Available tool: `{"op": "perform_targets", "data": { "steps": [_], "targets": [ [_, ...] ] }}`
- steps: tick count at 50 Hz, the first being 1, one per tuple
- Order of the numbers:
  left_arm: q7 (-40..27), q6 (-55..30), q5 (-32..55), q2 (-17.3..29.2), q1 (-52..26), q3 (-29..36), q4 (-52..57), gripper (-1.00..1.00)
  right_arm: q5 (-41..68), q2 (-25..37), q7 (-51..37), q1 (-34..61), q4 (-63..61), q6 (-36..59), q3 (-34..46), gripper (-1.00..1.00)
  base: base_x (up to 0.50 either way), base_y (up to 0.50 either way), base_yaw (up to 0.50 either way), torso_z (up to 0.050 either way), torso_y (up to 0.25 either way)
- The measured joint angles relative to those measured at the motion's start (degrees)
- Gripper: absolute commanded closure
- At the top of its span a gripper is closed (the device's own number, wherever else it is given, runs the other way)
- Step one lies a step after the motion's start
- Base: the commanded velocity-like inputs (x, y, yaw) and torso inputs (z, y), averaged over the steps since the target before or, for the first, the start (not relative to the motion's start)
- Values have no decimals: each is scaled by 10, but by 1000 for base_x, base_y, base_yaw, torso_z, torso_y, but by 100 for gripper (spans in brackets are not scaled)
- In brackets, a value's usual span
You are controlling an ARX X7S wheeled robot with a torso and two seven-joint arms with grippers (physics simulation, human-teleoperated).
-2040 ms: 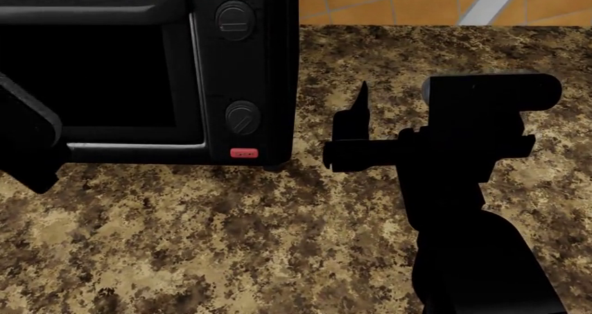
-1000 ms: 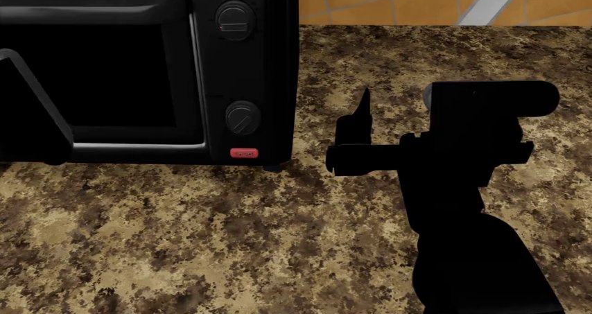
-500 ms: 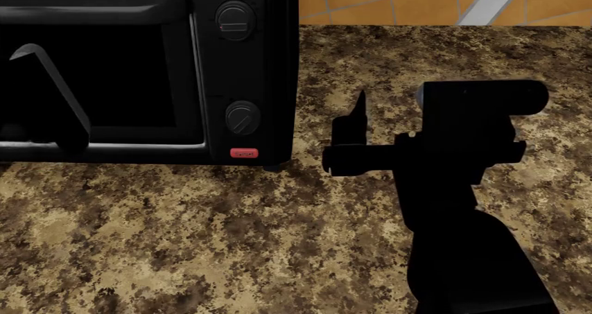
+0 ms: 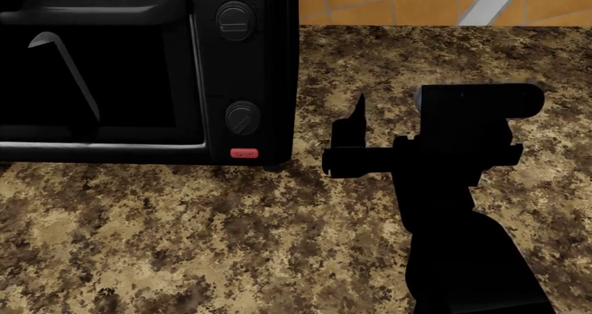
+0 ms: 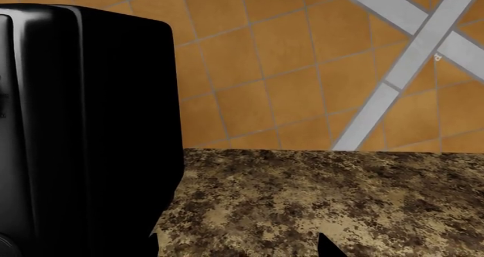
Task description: Open the toaster oven door.
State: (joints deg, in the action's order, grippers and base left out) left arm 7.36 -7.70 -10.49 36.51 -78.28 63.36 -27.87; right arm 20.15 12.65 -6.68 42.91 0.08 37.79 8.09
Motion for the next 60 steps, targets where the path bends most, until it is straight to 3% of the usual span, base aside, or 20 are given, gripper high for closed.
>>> {"op": "perform_targets", "data": {
  "steps": [20,48,54,60],
  "targets": [
    [2,-3,-30,11,0,9,18,100,7,3,-2,-1,1,-3,0,-100,1,0,-1,0,0],
    [37,-83,-46,118,55,-2,233,100,18,2,-4,-3,4,-11,1,-100,0,0,0,0,0],
    [50,-93,-96,131,79,-26,270,100,20,2,-6,-3,-3,-6,2,-100,-9,0,5,0,3],
    [43,-108,-74,161,97,-20,316,100,23,2,-8,-3,-8,-3,3,-100,0,0,5,0,2]
  ]
}}
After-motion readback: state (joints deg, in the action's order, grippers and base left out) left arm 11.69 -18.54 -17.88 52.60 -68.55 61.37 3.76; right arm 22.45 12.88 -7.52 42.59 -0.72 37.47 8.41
